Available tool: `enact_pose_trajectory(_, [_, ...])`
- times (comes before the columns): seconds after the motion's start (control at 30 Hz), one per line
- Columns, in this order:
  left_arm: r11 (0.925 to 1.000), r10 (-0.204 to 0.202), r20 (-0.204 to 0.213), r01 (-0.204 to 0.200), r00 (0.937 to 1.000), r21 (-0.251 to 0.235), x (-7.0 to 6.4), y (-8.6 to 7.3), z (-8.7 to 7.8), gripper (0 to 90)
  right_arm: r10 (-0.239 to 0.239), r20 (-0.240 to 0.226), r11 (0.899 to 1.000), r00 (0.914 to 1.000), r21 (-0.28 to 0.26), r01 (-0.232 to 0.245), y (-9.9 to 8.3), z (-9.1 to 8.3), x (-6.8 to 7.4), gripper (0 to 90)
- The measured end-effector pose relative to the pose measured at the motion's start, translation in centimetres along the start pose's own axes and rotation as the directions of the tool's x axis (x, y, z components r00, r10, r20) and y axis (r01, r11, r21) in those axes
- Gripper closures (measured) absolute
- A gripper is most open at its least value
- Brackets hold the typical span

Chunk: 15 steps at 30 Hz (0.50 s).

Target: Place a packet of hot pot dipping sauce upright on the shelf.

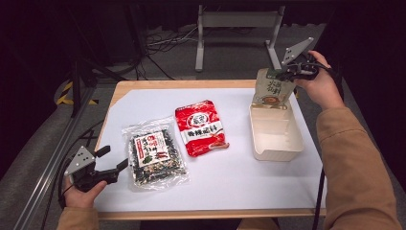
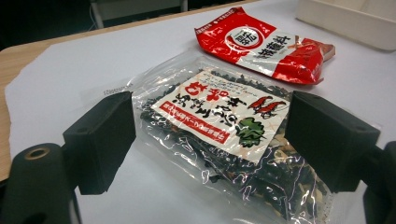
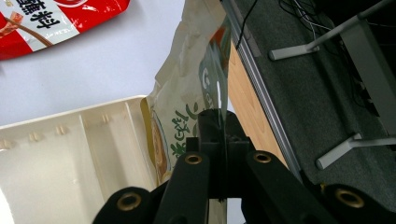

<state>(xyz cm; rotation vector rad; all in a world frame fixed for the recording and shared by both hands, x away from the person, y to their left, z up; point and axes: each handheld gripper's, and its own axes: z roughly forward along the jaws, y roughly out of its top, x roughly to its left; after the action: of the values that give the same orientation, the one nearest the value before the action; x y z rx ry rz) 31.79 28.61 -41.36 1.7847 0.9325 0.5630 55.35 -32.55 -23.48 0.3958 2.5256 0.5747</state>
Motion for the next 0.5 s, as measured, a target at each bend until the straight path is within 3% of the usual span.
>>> enact_pose_trajectory(0.27, [1.0000, -0.002, 0.000, 0.002, 1.0000, 0.000, 0.0, 0.0, 0.0, 16.7, -0.013, -0.029, 0.999, 0.9995, 0.032, 0.014, 0.0, 0.9, 0.3, 89.2])
enact_pose_trajectory(0.5, [1.0000, -0.002, 0.000, 0.002, 1.0000, 0.000, 0.0, 0.0, 0.0, 16.6, 0.005, -0.055, 0.999, 0.9985, 0.051, -0.002, -0.4, 2.0, 0.6, 89.0])
